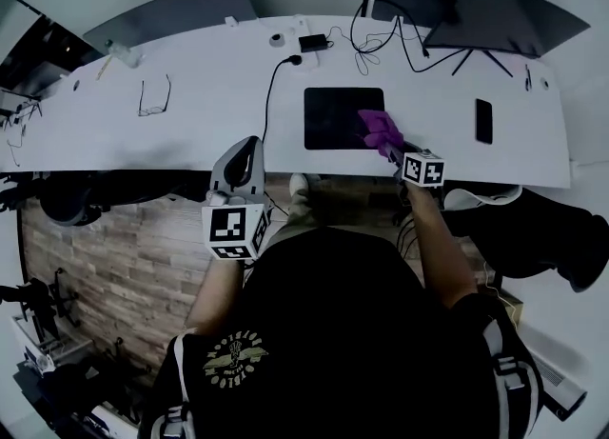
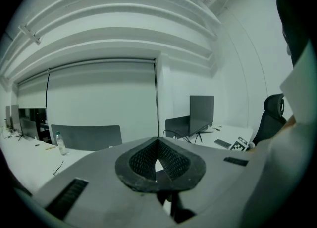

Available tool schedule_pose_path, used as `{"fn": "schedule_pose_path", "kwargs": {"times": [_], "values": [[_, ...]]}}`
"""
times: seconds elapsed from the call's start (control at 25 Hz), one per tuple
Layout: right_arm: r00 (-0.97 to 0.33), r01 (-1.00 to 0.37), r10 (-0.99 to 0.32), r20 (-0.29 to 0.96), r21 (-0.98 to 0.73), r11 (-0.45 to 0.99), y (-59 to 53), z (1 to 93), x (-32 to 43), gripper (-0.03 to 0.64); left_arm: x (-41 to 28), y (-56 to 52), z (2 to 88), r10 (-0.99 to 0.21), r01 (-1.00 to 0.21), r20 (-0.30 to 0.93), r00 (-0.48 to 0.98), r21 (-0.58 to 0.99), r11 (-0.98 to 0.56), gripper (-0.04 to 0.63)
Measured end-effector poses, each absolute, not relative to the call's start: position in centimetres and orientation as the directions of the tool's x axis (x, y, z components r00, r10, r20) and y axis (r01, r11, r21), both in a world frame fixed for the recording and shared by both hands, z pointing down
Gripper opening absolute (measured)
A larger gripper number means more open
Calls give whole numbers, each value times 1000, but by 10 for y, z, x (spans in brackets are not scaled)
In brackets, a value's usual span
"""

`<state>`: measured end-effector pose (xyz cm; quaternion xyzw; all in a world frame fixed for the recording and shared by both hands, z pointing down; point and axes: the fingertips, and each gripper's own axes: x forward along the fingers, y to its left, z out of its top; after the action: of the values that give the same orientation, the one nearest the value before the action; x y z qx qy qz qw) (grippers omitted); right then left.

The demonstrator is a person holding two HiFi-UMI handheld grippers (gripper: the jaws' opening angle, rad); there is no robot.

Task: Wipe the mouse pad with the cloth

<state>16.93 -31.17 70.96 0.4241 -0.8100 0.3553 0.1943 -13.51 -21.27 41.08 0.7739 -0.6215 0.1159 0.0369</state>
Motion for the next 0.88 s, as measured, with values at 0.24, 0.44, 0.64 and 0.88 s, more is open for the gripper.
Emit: {"fn": "schedule_pose_path", "kwargs": {"times": [0.24,0.44,0.64,0.88], "values": [[-683,-731,-619,389,-362,579,-278,559,159,83,-120,-214,381,-964,-971,153,218,-61,-229,2],[-704,-706,-687,181,-282,649,-246,442,173,81,-110,-203,347,-975,-974,81,206,-83,-213,2],[-685,-720,-727,48,-199,665,-212,359,189,78,-110,-175,317,-983,-976,41,180,-117,-184,2],[-654,-754,-756,36,-113,647,-198,329,194,78,-112,-155,298,-982,-972,55,180,-144,-186,2]]}}
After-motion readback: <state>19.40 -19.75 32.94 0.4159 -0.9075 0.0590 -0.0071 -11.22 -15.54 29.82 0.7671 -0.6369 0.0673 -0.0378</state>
